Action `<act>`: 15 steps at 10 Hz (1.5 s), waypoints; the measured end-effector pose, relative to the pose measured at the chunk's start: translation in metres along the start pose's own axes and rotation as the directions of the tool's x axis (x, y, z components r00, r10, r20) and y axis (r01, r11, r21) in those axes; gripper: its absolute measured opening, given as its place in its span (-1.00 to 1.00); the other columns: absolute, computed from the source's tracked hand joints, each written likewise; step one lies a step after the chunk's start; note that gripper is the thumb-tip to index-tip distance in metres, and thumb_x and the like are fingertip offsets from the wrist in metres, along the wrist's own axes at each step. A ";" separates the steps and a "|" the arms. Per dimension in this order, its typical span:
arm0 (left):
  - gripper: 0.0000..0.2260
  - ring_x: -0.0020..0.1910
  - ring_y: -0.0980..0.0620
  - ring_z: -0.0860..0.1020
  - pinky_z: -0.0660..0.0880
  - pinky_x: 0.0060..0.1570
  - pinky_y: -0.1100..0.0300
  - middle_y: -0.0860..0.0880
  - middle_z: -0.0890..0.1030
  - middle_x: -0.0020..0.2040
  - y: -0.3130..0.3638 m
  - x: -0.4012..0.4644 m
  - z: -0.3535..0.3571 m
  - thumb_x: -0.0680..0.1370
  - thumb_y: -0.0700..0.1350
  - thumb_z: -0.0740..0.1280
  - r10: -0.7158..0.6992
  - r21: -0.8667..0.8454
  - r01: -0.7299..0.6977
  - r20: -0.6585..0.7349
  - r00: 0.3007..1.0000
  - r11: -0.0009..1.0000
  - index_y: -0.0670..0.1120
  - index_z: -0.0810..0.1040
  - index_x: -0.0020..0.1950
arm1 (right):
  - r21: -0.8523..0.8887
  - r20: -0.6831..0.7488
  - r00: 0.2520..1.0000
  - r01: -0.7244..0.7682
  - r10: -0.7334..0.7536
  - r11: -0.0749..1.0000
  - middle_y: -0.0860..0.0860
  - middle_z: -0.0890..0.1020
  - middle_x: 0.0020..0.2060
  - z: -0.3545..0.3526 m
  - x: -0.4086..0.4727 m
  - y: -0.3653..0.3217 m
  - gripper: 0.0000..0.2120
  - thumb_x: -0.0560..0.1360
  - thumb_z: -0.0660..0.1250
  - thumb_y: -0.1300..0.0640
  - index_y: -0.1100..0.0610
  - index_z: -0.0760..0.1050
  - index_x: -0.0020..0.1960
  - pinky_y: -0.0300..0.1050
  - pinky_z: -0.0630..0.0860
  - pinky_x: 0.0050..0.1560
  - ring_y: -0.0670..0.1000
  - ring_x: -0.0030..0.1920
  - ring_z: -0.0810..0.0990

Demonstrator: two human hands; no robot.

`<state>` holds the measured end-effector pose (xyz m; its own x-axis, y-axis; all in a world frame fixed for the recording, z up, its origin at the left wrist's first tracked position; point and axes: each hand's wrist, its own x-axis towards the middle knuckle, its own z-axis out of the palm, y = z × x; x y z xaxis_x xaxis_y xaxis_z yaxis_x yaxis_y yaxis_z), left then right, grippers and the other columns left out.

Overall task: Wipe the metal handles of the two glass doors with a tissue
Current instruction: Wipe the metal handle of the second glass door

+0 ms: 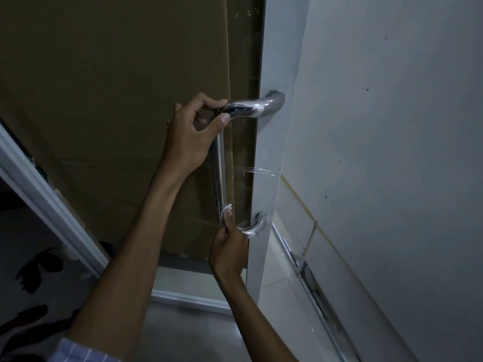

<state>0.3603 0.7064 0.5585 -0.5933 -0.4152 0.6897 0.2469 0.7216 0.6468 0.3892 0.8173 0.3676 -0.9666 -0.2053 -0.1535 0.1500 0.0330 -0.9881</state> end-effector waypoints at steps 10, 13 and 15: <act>-0.86 0.04 -0.08 0.56 0.50 0.13 0.01 0.20 0.68 0.18 0.000 -0.003 0.001 0.60 0.05 0.44 -0.023 -0.018 0.023 -0.011 1.000 1.000 0.09 0.63 0.14 | -0.468 0.262 0.906 0.420 -0.332 0.778 0.02 0.60 0.24 -0.032 0.019 0.033 -0.56 0.70 0.15 0.08 -0.22 0.36 0.53 -0.27 0.33 0.13 0.06 0.20 0.59; -0.87 0.02 -0.06 0.55 0.51 0.16 -0.09 0.29 0.67 0.18 -0.001 -0.003 0.002 0.59 0.06 0.44 -0.030 -0.022 0.030 -0.020 0.999 0.999 0.11 0.63 0.12 | -0.710 0.326 0.873 0.480 -0.364 0.515 0.03 0.69 -0.11 -0.053 0.023 0.067 -0.40 0.68 0.24 0.20 -0.04 0.17 0.66 -0.22 0.45 -0.26 -0.02 -0.25 0.62; -0.88 0.07 -0.18 0.56 0.52 0.09 -0.03 0.23 0.68 0.17 -0.004 -0.004 0.001 0.59 0.07 0.44 -0.015 -0.025 0.014 -0.028 0.999 1.000 0.19 0.62 0.11 | -0.735 0.301 0.848 0.498 -0.437 0.460 -0.04 0.70 -0.22 -0.059 0.030 0.088 -0.11 0.39 0.57 0.35 0.03 0.31 0.62 -0.41 0.32 -0.35 -0.15 -0.44 0.55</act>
<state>0.3611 0.7055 0.5525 -0.5753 -0.4413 0.6887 0.2571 0.7017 0.6644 0.3614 0.8714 0.2763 -0.8226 -0.4825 0.3010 -0.5648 0.6320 -0.5306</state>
